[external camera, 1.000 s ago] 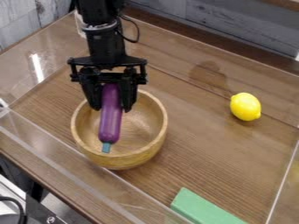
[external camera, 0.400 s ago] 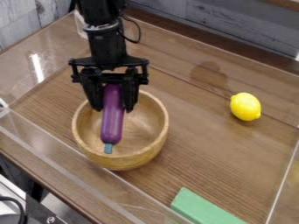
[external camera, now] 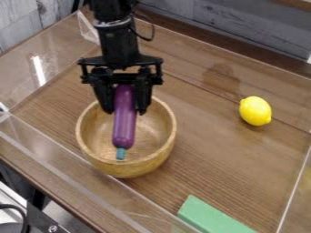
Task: Remove the purple eggplant from inside the brown bowl and put it on the table
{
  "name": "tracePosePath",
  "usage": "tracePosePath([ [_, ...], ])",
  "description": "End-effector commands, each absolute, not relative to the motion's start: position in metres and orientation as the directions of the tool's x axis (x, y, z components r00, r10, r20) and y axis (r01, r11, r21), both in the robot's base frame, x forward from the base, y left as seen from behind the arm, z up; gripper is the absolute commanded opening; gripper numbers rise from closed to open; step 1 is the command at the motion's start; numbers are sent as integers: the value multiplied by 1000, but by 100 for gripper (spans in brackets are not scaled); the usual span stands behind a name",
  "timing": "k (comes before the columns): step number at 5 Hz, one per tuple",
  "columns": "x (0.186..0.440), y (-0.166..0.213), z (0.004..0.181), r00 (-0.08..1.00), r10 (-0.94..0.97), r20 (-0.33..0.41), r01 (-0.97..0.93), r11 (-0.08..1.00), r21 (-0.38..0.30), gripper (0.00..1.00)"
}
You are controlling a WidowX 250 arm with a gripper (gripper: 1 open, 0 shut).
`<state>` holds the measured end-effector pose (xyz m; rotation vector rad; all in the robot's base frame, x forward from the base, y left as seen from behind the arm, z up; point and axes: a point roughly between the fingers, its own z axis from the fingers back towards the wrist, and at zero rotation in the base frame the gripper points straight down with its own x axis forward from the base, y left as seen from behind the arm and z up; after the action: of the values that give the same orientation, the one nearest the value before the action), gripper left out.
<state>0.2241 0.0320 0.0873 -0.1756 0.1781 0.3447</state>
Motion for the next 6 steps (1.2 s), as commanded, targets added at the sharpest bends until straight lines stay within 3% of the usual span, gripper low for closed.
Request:
tracePosePath([
  [1, 236, 20, 109, 941, 311, -132, -330, 929, -169, 0],
  [3, 242, -23, 111, 943, 303, -140, -327, 924, -199, 0],
  [6, 235, -87, 86, 952, 275, -134, -297, 936, -189, 0],
])
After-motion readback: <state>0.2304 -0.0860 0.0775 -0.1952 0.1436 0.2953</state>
